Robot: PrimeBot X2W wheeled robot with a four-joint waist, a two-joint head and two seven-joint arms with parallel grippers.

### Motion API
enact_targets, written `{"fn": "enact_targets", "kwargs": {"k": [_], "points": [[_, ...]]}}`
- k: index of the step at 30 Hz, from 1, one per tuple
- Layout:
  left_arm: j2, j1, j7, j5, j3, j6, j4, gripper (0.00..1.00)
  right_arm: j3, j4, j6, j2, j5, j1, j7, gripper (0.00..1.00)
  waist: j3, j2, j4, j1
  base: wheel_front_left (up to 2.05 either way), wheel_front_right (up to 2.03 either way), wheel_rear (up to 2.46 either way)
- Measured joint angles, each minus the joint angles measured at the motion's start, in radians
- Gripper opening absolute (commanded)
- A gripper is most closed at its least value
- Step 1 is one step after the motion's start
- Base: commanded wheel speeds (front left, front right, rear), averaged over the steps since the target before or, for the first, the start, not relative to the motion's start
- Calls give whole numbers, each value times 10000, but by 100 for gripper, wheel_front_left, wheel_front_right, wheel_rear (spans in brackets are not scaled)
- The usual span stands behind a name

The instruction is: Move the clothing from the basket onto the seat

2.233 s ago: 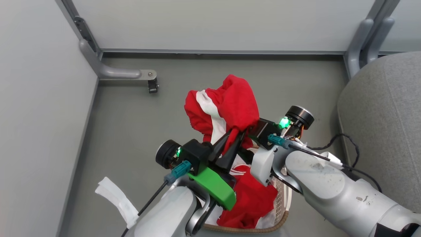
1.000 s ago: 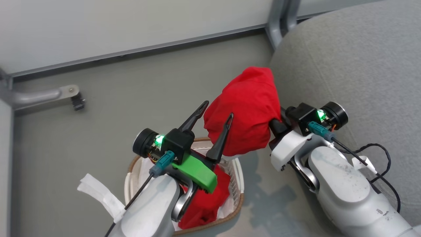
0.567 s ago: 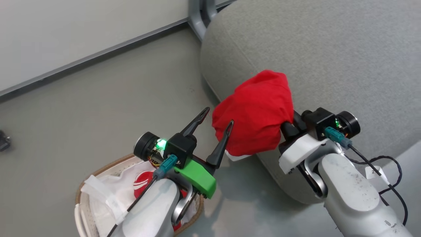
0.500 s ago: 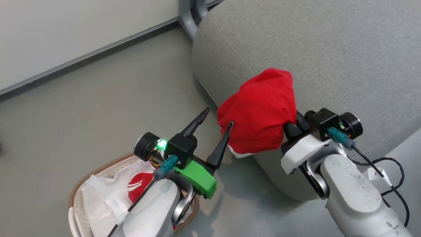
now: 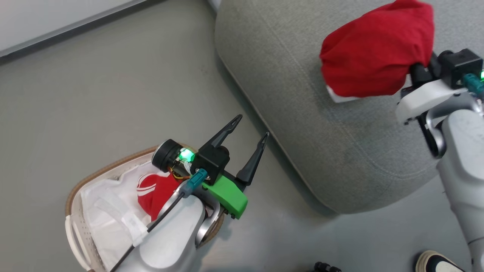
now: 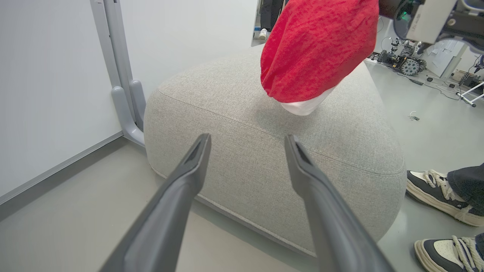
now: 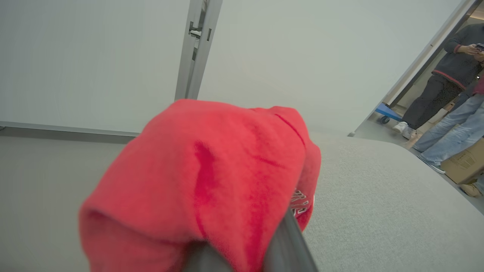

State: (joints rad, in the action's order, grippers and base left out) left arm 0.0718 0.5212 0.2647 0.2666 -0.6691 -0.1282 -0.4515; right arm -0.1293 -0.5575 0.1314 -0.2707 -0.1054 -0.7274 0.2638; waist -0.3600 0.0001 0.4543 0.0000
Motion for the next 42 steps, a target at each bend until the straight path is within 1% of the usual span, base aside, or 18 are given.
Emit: {"fn": "enact_targets", "kwargs": {"k": [3,8,12,16,19,20,21,22,23,24,28,31,34,36,40,42], "points": [[25,164,0,-38,-42,-8,35,100,546,-744,0,-309,261,-707,0,0,-298,0,-404,0,0,0,0],[121,519,0,-115,-196,-10,104,100,1816,-1906,0,-685,393,-2017,0,0,-897,0,-1034,0,0,0,0],[144,781,0,-119,-215,-10,207,100,2621,-2702,0,-972,876,-2896,-2,0,-1388,0,-1510,1,0,0,0],[146,1001,0,-140,-174,-10,263,100,3582,-3120,0,-1216,1390,-3348,0,0,-1866,0,-1971,1,0,0,0],[144,1102,0,-153,-104,-10,297,100,4763,-3327,0,-1152,1434,-3503,-2,0,-2205,0,-2269,1,0,0,0],[134,1139,0,-161,-100,-10,307,100,4959,-3352,0,-1187,1618,-3489,0,0,-2309,0,-2377,1,0,0,0],[128,1170,0,-180,-94,-10,311,100,5001,-3358,0,-1220,1879,-3440,-2,18,-2388,0,-2466,1,0,0,0],[104,1215,0,-207,-79,-10,313,100,5170,-3333,0,-1179,2056,-3353,0,39,-2482,0,-2566,1,0,0,0],[94,1243,2,-219,-44,-10,313,100,5361,-3308,0,-1080,2115,-3227,0,95,-2572,0,-2656,1,0,0,0],[92,1246,0,-228,8,-10,322,100,5476,-3292,0,-995,2211,-3079,0,100,-2641,0,-2725,1,0,0,0],[98,1243,0,-230,336,19,322,100,5935,-3149,0,-514,2523,-2225,2,100,-2808,0,-2974,2,0,0,0],[105,1189,0,-232,600,48,316,100,6136,-3005,0,-144,2673,-1514,0,100,-2714,0,-3013,1,0,0,0],[102,967,0,-234,867,54,328,100,6330,-2767,0,94,2688,-800,2,100,-2503,0,-3008,1,0,0,0],[92,801,0,-234,1058,63,332,100,6466,-2537,0,282,2648,-304,2,100,-2288,0,-2977,1,0,0,0],[73,442,2,-228,1547,140,368,100,6406,-2042,0,445,2493,481,4,100,-1853,0,-2933,0,0,0,0],[61,233,0,-197,1885,190,416,100,6610,-1789,-2,633,2054,700,4,100,-1648,0,-2924,0,0,0,0]]}}
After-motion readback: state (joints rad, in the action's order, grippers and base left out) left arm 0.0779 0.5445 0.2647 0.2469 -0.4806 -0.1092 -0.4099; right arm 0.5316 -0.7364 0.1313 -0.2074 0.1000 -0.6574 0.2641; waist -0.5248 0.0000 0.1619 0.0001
